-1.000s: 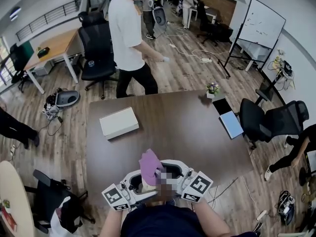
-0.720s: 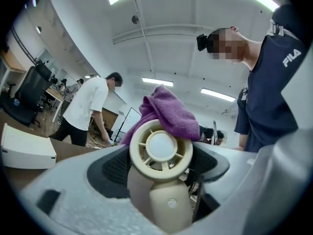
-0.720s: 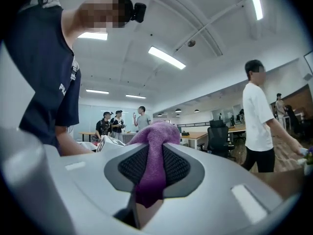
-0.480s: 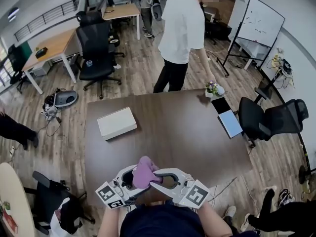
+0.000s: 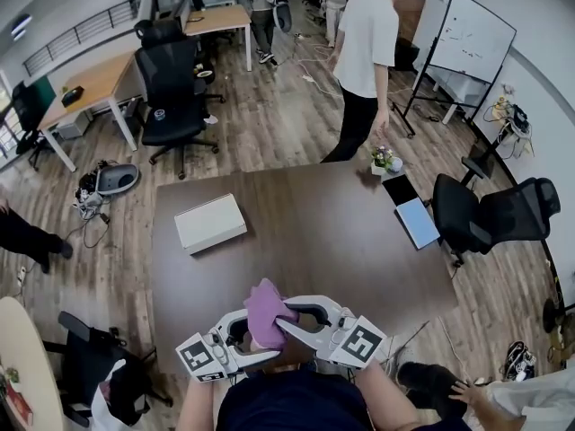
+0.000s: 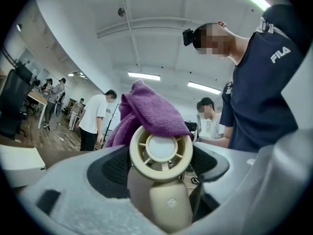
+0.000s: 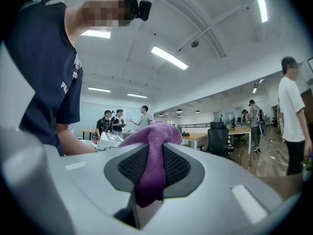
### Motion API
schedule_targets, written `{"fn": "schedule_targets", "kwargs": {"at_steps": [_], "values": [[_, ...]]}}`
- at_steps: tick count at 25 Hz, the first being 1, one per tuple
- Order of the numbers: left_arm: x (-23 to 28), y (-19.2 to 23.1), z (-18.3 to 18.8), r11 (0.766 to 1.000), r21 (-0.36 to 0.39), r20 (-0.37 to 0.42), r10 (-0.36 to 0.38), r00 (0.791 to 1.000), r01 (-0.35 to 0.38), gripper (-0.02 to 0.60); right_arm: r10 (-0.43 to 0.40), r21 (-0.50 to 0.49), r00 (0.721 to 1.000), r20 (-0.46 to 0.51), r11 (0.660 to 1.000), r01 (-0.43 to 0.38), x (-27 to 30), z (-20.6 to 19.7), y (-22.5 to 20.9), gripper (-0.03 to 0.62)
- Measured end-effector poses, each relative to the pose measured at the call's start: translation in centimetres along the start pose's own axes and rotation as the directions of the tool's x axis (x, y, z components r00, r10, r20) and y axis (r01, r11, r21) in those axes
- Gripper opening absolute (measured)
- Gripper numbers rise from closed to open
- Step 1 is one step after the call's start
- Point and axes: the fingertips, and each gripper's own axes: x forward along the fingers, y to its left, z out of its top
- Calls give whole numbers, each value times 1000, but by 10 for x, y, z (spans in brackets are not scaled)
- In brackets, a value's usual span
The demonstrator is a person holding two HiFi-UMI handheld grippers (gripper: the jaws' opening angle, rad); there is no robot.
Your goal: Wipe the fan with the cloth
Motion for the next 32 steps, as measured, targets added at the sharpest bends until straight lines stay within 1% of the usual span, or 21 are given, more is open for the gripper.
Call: {"fn": "schedule_targets", "kwargs": {"at_steps": [4,6,8,10,11,12,13,15,19,22,24,27,29,32], "values": [[3,-14,1,998,25,-18,-60,998,61,374,-13,51,999,-47,999,15,-2,-11,-5,92],[5,-18,2,997,25,-16,-76,997,77,374,-17,61,998,-56,998,21,-3,-16,-7,92],[4,-18,-1,997,21,-22,-77,997,77,374,-29,77,997,-77,996,35,-3,-23,-9,92],[1,-16,0,998,6,1,-66,998,66,374,-53,40,992,-115,998,58,-2,-31,-11,92],[-1,-15,5,998,-7,32,-59,998,59,374,-65,18,989,-134,998,68,-1,-35,-11,92],[-4,-13,10,998,-22,69,-51,996,53,374,-72,15,987,-147,997,75,0,-38,-10,92],[-6,-12,16,998,-35,103,-40,994,44,374,-73,32,986,-149,996,79,0,-39,-9,92],[-8,-8,23,999,-44,140,-10,990,16,374,-63,72,988,-138,995,74,1,-39,-4,92],[-12,0,32,998,-24,160,54,986,-51,374,-63,105,989,-136,991,77,3,-42,4,92],[-21,9,40,994,-40,196,107,975,-102,374,-53,118,989,-140,991,70,6,-47,10,92],[-28,15,44,989,-48,209,147,967,-140,374,-35,116,988,-148,992,53,10,-51,16,92],[-35,21,50,980,-40,209,200,957,-196,374,-1,102,985,-171,995,19,17,-57,25,92],[-39,24,54,975,-46,223,221,949,-216,374,19,89,982,-187,996,-2,20,-64,31,92],[-45,27,58,969,-67,250,245,937,-236,374,52,101,976,-212,994,-31,24,-75,44,92]]}}
